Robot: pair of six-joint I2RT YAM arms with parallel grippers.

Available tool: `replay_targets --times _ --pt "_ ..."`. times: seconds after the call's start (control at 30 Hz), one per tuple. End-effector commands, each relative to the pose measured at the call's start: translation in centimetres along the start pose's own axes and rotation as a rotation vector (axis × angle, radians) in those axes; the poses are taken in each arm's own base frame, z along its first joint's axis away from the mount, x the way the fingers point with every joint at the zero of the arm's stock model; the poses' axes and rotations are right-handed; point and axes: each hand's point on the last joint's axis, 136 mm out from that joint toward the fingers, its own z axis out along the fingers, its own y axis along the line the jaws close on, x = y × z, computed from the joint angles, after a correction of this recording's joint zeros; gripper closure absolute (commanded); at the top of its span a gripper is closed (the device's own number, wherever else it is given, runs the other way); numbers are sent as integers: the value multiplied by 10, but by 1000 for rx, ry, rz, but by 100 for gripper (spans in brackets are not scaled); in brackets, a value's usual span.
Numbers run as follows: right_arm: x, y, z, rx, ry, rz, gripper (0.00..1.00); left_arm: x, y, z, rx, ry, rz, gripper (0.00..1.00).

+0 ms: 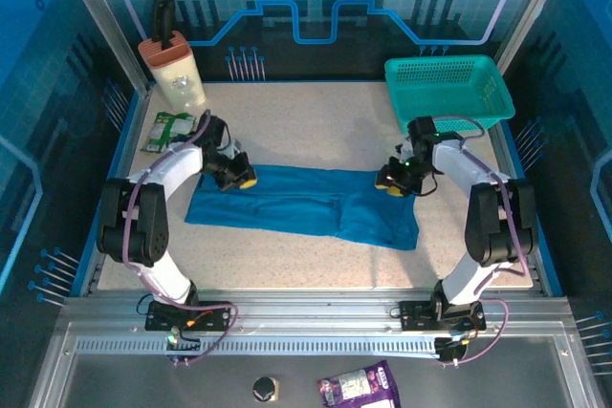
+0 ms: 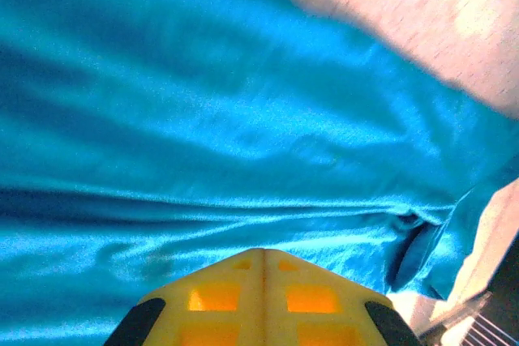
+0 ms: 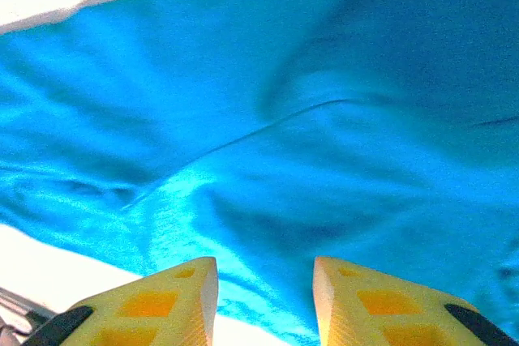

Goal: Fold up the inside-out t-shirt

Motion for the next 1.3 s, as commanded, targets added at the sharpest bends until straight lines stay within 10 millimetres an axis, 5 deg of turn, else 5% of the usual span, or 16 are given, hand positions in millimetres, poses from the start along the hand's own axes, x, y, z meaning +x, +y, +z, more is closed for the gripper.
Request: replay_targets --times 0.0,0.13,0.27,0.43,0.63,0.93,1.27 --pt "24 19 3 14 59 -23 61 -17 26 -4 -115 2 -2 95" --pt "39 38 26 5 107 -65 57 -45 36 5 -146 -12 -17 96" --pt "37 35 48 20 116 -48 54 -62 52 23 -134 -9 -71 97" --pt "23 27 70 27 117 -16 52 -58 81 36 -92 9 -188 98" --pt "-7 40 92 -9 114 -31 51 -30 124 18 -20 -37 -359 97" --pt "-104 83 116 -72 50 -95 51 20 122 15 52 -26 -422 95" --pt "-210 119 146 -287 -64 -120 51 98 80 56 52 114 -387 92"
